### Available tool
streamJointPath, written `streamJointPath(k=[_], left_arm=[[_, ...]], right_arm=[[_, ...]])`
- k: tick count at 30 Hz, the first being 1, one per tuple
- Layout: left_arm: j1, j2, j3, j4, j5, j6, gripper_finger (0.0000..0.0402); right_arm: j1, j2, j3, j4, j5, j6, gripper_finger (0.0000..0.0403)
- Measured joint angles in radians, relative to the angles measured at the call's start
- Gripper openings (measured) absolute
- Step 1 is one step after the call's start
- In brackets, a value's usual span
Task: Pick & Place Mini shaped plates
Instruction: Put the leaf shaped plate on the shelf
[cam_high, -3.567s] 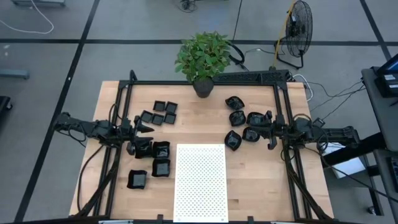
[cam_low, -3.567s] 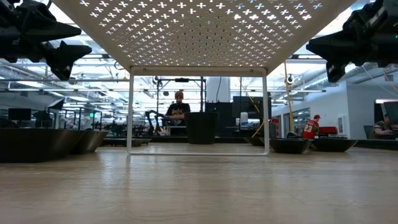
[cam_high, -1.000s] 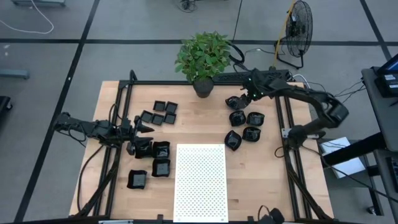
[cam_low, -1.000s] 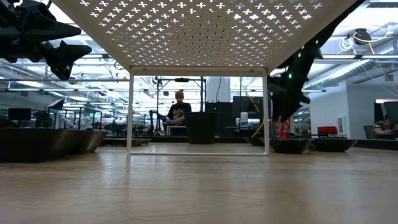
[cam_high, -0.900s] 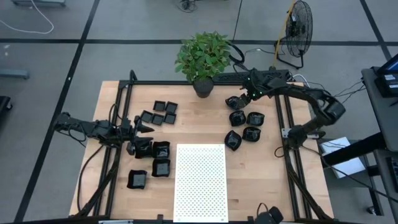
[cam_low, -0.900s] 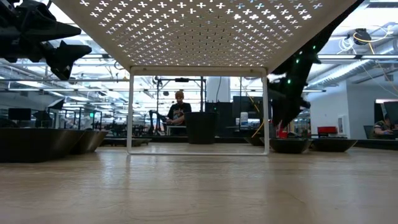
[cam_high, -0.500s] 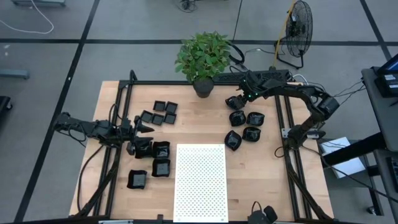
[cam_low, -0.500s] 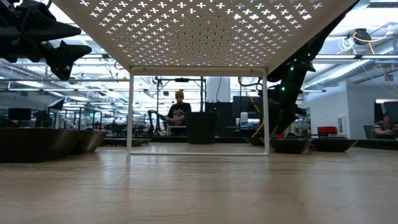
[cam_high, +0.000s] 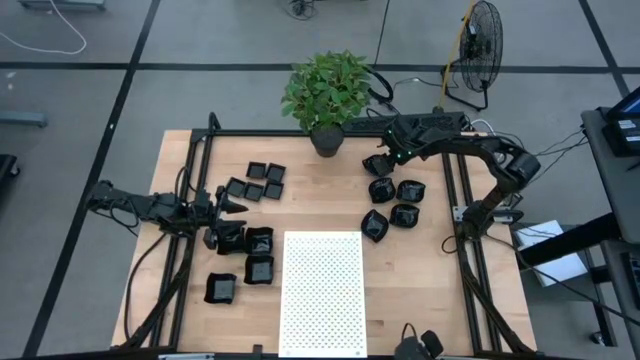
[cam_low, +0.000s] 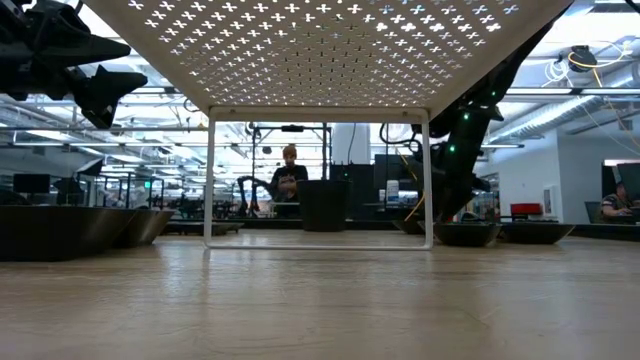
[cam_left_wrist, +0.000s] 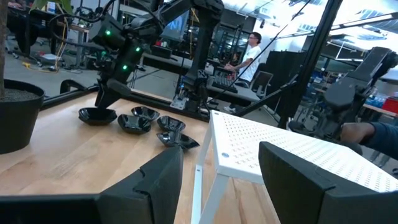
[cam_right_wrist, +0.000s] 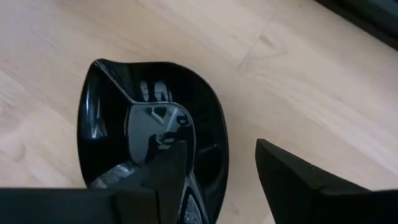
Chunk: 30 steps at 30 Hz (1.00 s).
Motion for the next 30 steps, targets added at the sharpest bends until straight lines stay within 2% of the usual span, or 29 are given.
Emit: streamJointPath(k=[11,30], left_arm=[[0.000,0.000,0.000,0.000,0.000,0.000,0.0214],[0.000,0.000,0.000,0.000,0.000,0.000,0.0214]], right_arm=[[0.000,0.013,0.000,0.000,0.000,0.001,0.0172],[0.000,0.013,0.000,-0.003,0.000,-0.008,0.0076]])
